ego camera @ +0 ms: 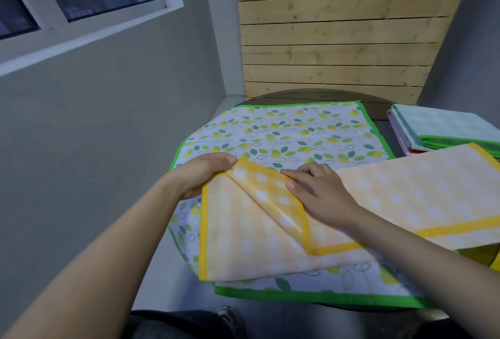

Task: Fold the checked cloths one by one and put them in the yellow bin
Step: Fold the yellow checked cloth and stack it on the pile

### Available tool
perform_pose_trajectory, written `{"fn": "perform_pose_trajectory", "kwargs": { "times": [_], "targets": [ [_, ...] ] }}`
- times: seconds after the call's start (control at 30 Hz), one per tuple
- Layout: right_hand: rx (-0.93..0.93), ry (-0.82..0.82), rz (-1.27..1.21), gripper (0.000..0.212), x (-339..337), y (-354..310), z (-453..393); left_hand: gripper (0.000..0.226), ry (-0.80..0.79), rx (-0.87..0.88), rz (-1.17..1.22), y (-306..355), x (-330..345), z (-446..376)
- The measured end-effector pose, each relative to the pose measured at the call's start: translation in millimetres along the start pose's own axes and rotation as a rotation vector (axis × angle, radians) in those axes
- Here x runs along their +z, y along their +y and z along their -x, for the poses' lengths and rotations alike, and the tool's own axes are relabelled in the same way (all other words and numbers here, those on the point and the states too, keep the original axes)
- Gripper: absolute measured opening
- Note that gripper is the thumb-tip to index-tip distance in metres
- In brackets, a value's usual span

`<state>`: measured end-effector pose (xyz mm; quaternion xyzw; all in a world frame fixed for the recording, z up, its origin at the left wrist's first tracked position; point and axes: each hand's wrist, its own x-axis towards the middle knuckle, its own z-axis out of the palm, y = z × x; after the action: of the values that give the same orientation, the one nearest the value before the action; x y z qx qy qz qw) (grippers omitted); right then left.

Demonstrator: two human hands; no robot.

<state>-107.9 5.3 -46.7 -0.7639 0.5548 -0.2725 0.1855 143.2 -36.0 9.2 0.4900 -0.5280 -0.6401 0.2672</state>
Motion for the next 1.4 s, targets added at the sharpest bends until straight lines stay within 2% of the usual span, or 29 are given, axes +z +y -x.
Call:
{"fn": "perform_pose_trajectory", "kwargs": {
  "times": [0.13,0.3,0.37,0.43,0.5,0.6,0.67,0.77,0.87,0.93,1.03,1.07,1.2,1.33,1.4],
  "targets": [
    [0.01,-0.032,0.025,0.038,-1.8,-1.2,0.2,0.009,-0.015,0.083,0.058,-3.7,-17.5,5.2],
    [0.047,-0.053,-0.027,0.038,-3.4,-3.2,-0.1,0.036,0.087,0.138,-0.06,-5.0,-35.2,12.6],
    [0.069,-0.066,-0.09,0.038,-4.4,-3.9,-0.6,0.039,0.122,0.133,-0.131,-6.0,-40.7,16.6],
    [0.091,-0.079,-0.114,0.036,-4.5,-3.5,-1.7,0.034,0.126,0.131,-0.205,-6.1,-41.4,20.3],
    [0.112,-0.089,-0.148,0.033,-4.8,-2.6,-2.5,0.011,0.106,0.12,-0.244,-6.6,-40.7,23.9],
    [0.124,-0.104,-0.194,0.034,-5.2,-0.3,-3.0,0.047,0.115,0.127,-0.342,-10.6,-43.4,24.0],
    [0.121,-0.102,-0.233,0.036,-3.6,1.8,-3.3,0.047,0.098,0.159,-0.378,-10.9,-39.4,26.1],
    [0.121,-0.071,-0.308,0.025,-0.4,2.8,-4.9,0.05,0.022,0.207,-0.398,-9.2,-29.4,30.4],
    [0.115,-0.081,-0.322,0.022,-0.2,2.0,-5.2,0.055,-0.009,0.145,-0.481,-12.1,-24.7,33.1],
    [0.117,-0.084,-0.314,0.022,-1.6,0.8,-4.9,0.047,0.011,0.095,-0.538,-12.3,-21.2,36.1],
    [0.091,-0.087,-0.174,0.031,-2.3,0.8,-2.7,0.024,0.024,0.098,-0.711,-12.8,-7.2,37.4],
    [0.066,-0.091,-0.096,0.036,-2.3,-0.1,-1.0,0.025,0.024,0.113,-0.808,-14.0,-0.4,36.1],
    [-0.107,-0.101,0.31,0.071,3.0,0.0,5.6,0.061,0.1,0.052,-1.178,-22.4,26.2,31.9],
    [-0.081,-0.08,0.452,0.078,6.4,2.8,4.3,0.068,0.0,-0.089,-1.388,-33.2,35.5,27.5],
    [-0.066,-0.091,0.457,0.08,6.4,2.6,4.1,0.067,-0.017,-0.123,-1.414,-32.2,35.0,26.1]
  ]
}}
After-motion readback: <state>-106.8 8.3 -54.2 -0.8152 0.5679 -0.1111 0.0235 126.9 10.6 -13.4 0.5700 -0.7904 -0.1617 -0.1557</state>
